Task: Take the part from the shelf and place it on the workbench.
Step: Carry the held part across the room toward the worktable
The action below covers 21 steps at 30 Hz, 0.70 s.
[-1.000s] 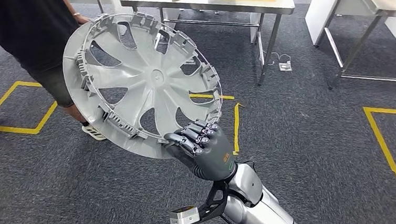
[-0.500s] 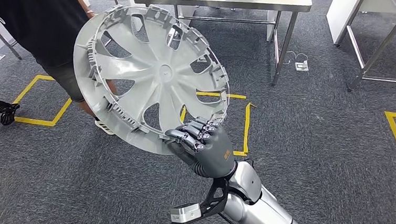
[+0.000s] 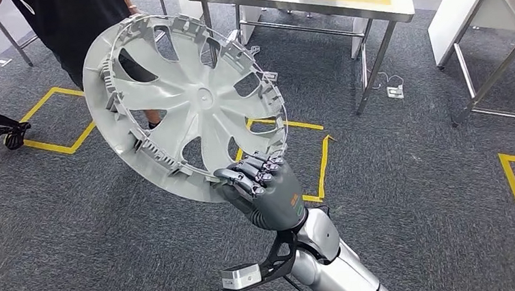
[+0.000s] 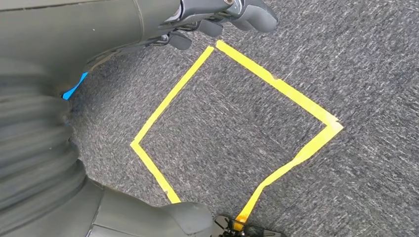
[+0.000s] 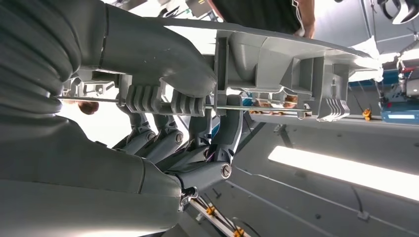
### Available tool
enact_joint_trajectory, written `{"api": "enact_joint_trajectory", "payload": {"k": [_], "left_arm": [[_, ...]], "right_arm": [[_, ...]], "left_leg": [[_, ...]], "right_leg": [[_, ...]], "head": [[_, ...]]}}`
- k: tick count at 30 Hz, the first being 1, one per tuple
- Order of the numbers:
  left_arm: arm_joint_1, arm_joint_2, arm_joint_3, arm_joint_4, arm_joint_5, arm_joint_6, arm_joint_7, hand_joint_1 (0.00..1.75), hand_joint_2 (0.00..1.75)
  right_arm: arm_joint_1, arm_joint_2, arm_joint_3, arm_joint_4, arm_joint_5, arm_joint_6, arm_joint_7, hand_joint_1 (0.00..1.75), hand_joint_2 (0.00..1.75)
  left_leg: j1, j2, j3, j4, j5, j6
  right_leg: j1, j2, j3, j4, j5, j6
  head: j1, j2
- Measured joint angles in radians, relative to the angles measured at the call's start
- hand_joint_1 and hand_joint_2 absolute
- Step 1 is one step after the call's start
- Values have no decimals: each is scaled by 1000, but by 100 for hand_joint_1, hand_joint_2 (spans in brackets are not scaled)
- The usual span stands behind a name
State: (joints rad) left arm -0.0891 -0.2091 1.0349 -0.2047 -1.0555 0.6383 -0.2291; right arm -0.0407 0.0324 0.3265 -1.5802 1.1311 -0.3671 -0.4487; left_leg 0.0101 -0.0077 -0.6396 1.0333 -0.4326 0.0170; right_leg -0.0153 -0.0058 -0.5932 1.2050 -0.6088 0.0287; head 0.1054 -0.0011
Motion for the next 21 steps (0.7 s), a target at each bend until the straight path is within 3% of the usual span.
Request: {"api": "enact_joint_trajectory", "payload": {"k": [2,3,6,7,9,11,12,13,14,15,17,18,20,21], "left_arm": [[0,0,0,0,0,-2,-2,0,175],[0,0,0,0,-1,-2,-3,0,175],[0,0,0,0,-2,-5,-4,0,175],[1,0,0,0,-3,-5,-4,0,175],[1,0,0,0,-3,-6,-4,0,175],[1,0,0,0,-4,-7,-4,0,175],[1,0,0,0,-4,-8,-4,0,175],[1,1,0,0,-4,-8,-4,0,175],[0,1,0,0,-5,-9,-4,0,175],[0,1,0,0,-5,-9,-4,0,175],[-2,1,0,0,-6,-10,-6,0,175],[-4,1,0,0,-6,-10,-8,0,175],[-5,1,0,0,-6,-13,-14,0,175],[-4,1,0,0,-6,-15,-17,0,175]], "right_arm": [[0,0,-2,0,0,-2,0,175,175],[1,0,-3,0,0,-3,0,175,175],[2,0,-6,-1,0,-6,0,175,175],[1,0,-6,-1,0,-7,0,175,175],[1,0,-6,-1,0,-9,0,175,175],[2,0,-6,-1,1,-11,1,175,175],[2,0,-7,0,1,-11,1,175,175],[3,0,-7,0,1,-12,1,175,175],[3,0,-8,0,2,-12,1,175,175],[3,0,-8,0,2,-12,1,175,175],[3,0,-10,-1,5,-13,1,175,175],[3,0,-10,-1,6,-13,1,175,175],[3,0,-11,-1,9,-15,1,175,175],[4,0,-12,-1,10,-15,1,175,175]], "left_leg": [[0,-4,-8,2,10,-11],[-1,-6,-10,3,16,-18],[0,-9,-17,-2,35,-39],[1,-9,-24,3,29,-44],[3,-7,-50,60,-33,-52],[3,-4,-83,184,-125,-57],[3,-3,-91,239,-150,-58],[3,-3,-86,269,-155,-58],[3,-3,-64,261,-141,-56],[3,-2,-24,218,-118,-53],[-1,1,77,76,-101,-42],[-4,2,111,22,-103,-36],[-11,2,128,-19,-109,-24],[-11,2,123,-21,-106,-21]], "right_leg": [[1,5,76,-136,44,-4],[4,9,95,-175,54,-8],[9,12,84,-187,70,-30],[7,10,76,-188,78,-40],[5,5,58,-192,98,-58],[9,1,37,-191,116,-64],[11,-1,25,-190,124,-65],[13,-3,14,-189,132,-64],[15,-4,2,-187,140,-63],[17,-5,-9,-184,147,-61],[18,-6,-28,-178,158,-54],[19,-6,-33,-176,163,-49],[18,-8,-38,-178,173,-37],[18,-8,-39,-180,172,-38]], "head": [[0,0],[1,0],[2,0],[1,0],[0,0],[-2,0],[-2,0],[-2,0],[-2,0],[-2,0],[-1,0],[1,0],[4,0],[5,0]]}}
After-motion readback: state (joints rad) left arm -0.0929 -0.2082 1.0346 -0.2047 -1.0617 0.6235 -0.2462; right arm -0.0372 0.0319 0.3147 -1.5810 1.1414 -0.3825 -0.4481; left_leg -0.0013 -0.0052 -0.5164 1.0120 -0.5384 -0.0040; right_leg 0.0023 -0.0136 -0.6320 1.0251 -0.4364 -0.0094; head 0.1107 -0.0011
